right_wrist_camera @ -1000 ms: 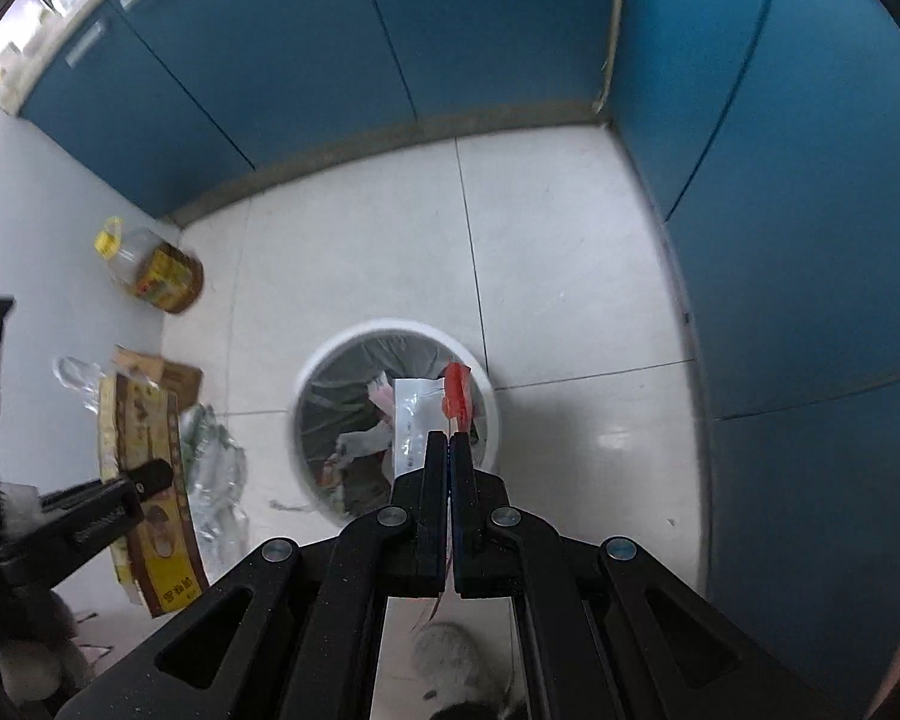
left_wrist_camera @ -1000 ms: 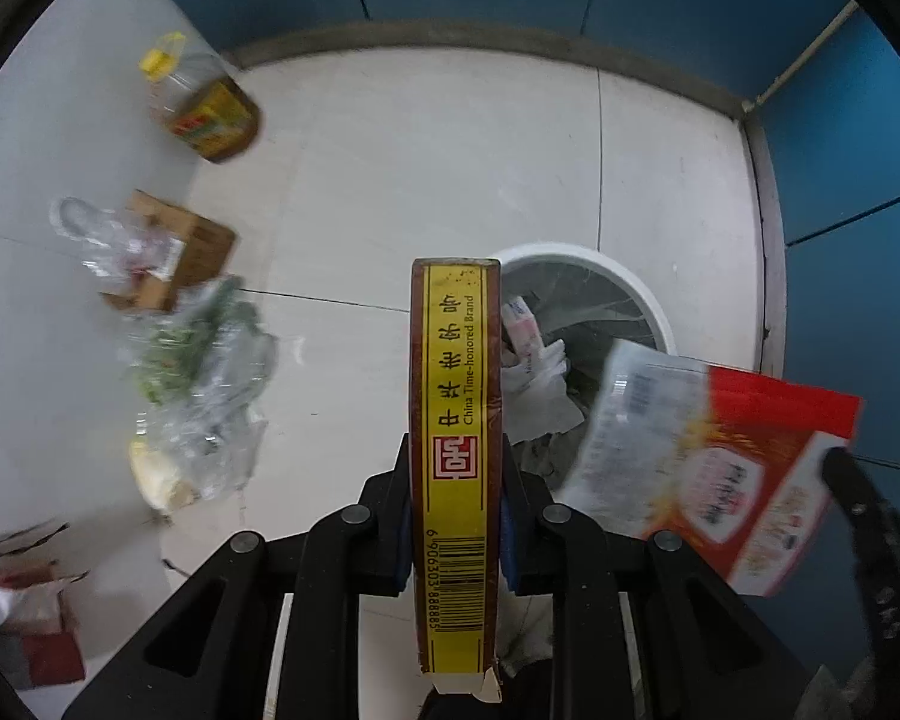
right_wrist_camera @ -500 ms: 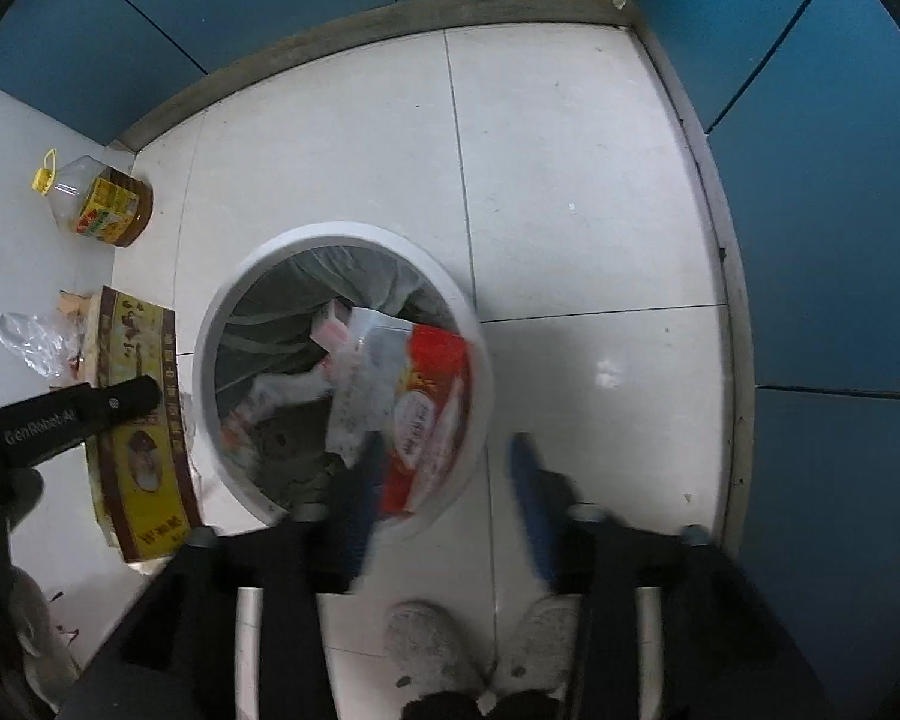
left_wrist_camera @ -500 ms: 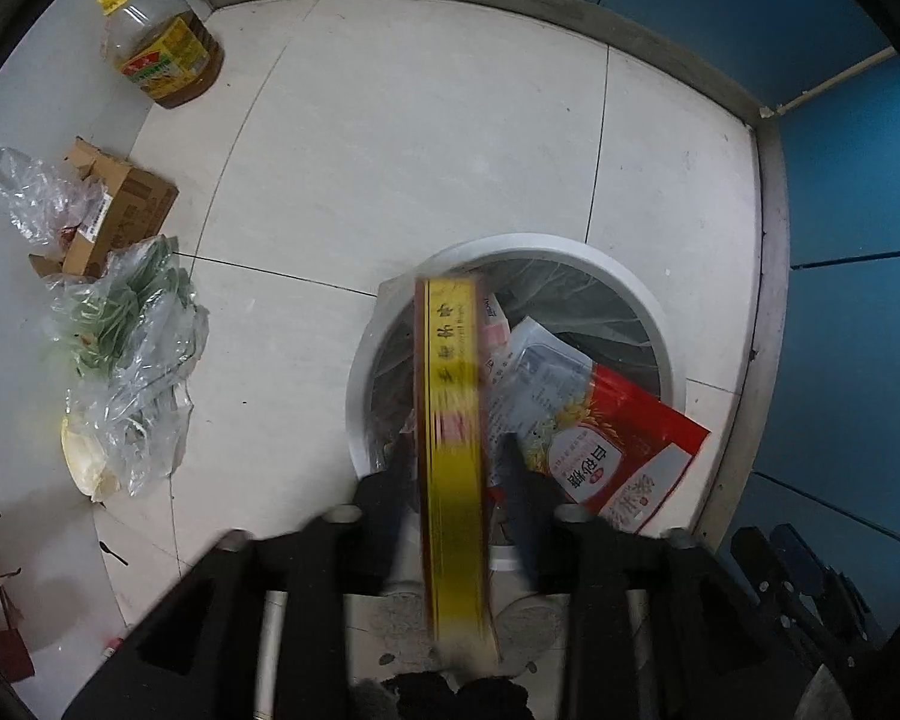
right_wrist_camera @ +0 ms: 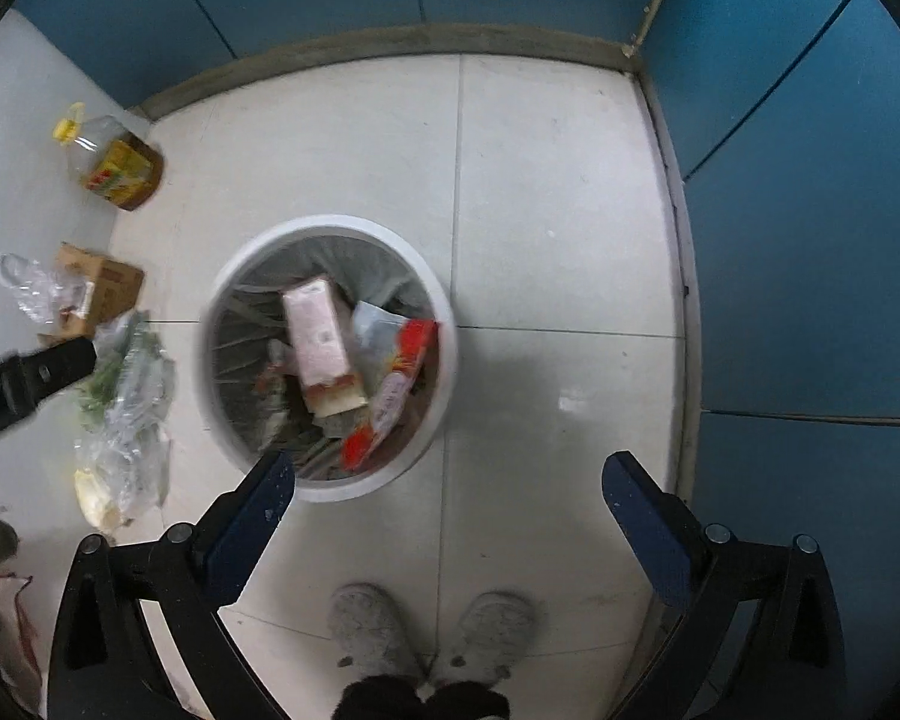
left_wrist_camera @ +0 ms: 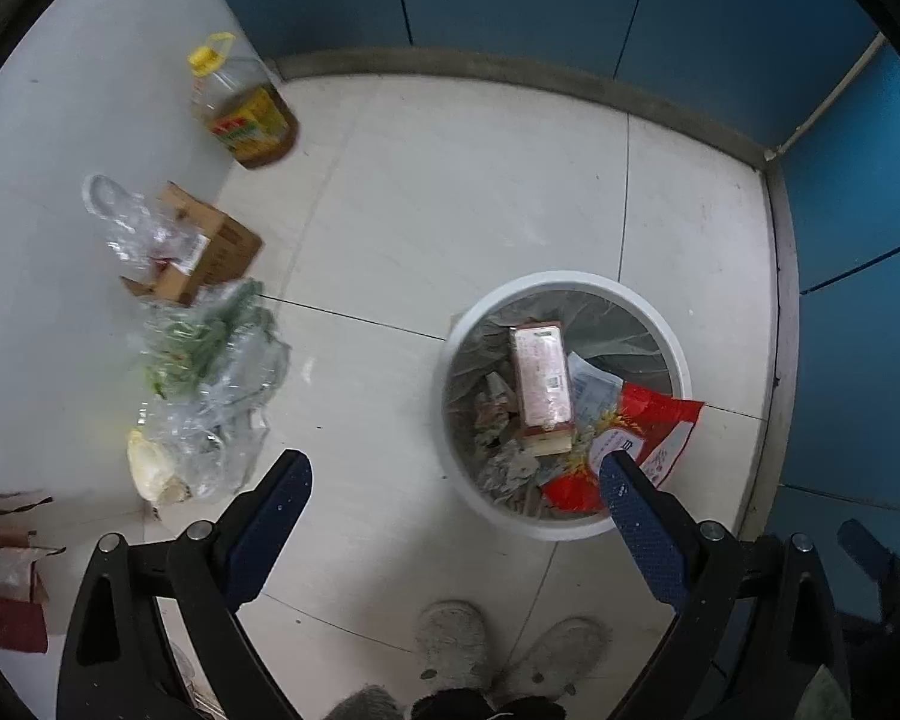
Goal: Collect trash
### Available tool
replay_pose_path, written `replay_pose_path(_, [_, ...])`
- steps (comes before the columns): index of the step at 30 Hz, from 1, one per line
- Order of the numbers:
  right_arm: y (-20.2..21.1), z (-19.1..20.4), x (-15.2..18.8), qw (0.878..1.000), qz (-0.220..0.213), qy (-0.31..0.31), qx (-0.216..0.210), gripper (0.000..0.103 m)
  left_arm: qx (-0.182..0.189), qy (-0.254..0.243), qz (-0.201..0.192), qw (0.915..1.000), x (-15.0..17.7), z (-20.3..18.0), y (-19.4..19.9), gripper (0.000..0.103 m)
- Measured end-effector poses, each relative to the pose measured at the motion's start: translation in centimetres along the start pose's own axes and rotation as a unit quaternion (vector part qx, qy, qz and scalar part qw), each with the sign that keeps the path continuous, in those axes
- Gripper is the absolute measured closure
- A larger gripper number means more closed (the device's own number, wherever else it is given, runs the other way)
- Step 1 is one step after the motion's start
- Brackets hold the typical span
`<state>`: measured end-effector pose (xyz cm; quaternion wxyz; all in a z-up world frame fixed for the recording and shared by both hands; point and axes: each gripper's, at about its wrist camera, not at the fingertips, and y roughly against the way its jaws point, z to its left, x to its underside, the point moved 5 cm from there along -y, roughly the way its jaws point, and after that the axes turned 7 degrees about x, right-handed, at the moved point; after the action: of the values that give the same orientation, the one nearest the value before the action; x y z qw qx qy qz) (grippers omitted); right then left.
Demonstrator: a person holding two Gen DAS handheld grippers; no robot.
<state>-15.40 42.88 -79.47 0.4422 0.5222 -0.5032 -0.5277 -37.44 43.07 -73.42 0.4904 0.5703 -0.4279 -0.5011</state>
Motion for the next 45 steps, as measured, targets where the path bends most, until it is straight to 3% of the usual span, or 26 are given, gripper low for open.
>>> replay_pose_path(7, [8.5, -0.3, 1.9, 0.999, -0.037, 0.032, 0.02, 0.0, -0.017, 0.008, -0.034, 0.9993, 2.7, 0.1, 9.5, 0.005])
replay_pose_path(16, [28.3, -3.5, 4.5, 0.991, -0.13, 0.038, 0.017, 0.0, 0.007, -0.001, -0.12, 0.9927, 5.4, -0.9, 28.5, 0.005])
replay_pose_path(24, [45.6, -5.5, 9.0, 0.98, -0.199, 0.016, 0.017, 0.0, 0.035, -0.033, -0.167, 0.9848, 9.6, -1.7, 42.3, 0.005])
replay_pose_path(36, [62.0, -7.6, 19.6, 0.97, -0.24, -0.034, -0.017, 0.0, 0.082, -0.071, -0.209, 0.9719, 16.7, -1.8, 55.8, 0.005])
replay_pose_path(45, [69.3, -9.7, 22.7, 0.964, -0.253, -0.013, -0.083, 0.0, 0.138, -0.066, -0.225, 0.9623, 19.2, -2.9, 61.7, 0.005])
